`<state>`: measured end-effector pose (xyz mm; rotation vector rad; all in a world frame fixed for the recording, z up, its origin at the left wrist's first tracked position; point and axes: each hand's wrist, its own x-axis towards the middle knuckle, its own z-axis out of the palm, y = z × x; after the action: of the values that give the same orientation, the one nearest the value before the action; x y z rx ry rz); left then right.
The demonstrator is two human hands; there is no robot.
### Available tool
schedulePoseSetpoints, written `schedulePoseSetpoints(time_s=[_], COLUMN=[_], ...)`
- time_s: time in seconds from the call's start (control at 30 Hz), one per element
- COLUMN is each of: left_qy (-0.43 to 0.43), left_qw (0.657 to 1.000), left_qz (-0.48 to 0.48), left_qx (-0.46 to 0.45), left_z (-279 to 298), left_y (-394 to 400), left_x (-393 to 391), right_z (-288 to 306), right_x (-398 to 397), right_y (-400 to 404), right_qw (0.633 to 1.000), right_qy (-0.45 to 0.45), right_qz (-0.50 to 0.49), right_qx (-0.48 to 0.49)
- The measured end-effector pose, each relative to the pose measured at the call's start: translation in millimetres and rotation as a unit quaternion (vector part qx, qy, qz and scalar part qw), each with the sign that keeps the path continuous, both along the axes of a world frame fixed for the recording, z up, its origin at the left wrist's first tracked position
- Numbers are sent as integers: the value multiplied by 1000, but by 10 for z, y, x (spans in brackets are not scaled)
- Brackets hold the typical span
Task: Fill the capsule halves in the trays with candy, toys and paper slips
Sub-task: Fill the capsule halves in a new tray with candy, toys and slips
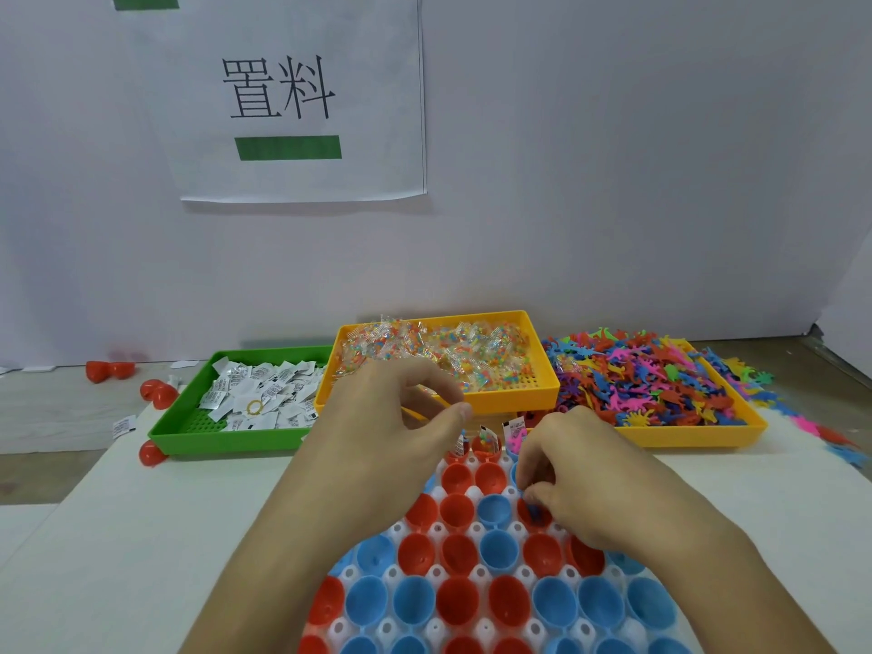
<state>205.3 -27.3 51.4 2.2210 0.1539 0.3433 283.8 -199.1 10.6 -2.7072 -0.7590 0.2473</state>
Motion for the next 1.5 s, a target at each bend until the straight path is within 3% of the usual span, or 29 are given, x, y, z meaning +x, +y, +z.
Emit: schedulePoseSetpoints(time_s=[0.3, 0.5, 0.8, 1.13, 1.3, 1.5], left_qy=[2, 31, 49, 70, 9, -112], left_qw=[999, 988, 962, 881, 908, 970], left_qz=[35, 51, 12, -83, -67, 28], left_qx=[38, 144, 267, 460, 413, 212], left_z=[-12, 53, -130, -340, -372, -346], left_y=[96, 237, 375, 144, 140, 107], left_x=[-31, 4, 885, 1436, 1437, 1341], right_z=[38, 107, 145, 152, 152, 158], right_x=[-19, -26, 8, 42, 45, 35], right_y=[-28, -58, -124, -169, -188, -177], right_qw=[1000, 999, 996, 993, 992, 992], right_qy=[-3, -8, -28, -35, -40, -50], right_qz=[3, 12, 18, 17, 19, 19], right_qx=[20, 49, 80, 108, 115, 118])
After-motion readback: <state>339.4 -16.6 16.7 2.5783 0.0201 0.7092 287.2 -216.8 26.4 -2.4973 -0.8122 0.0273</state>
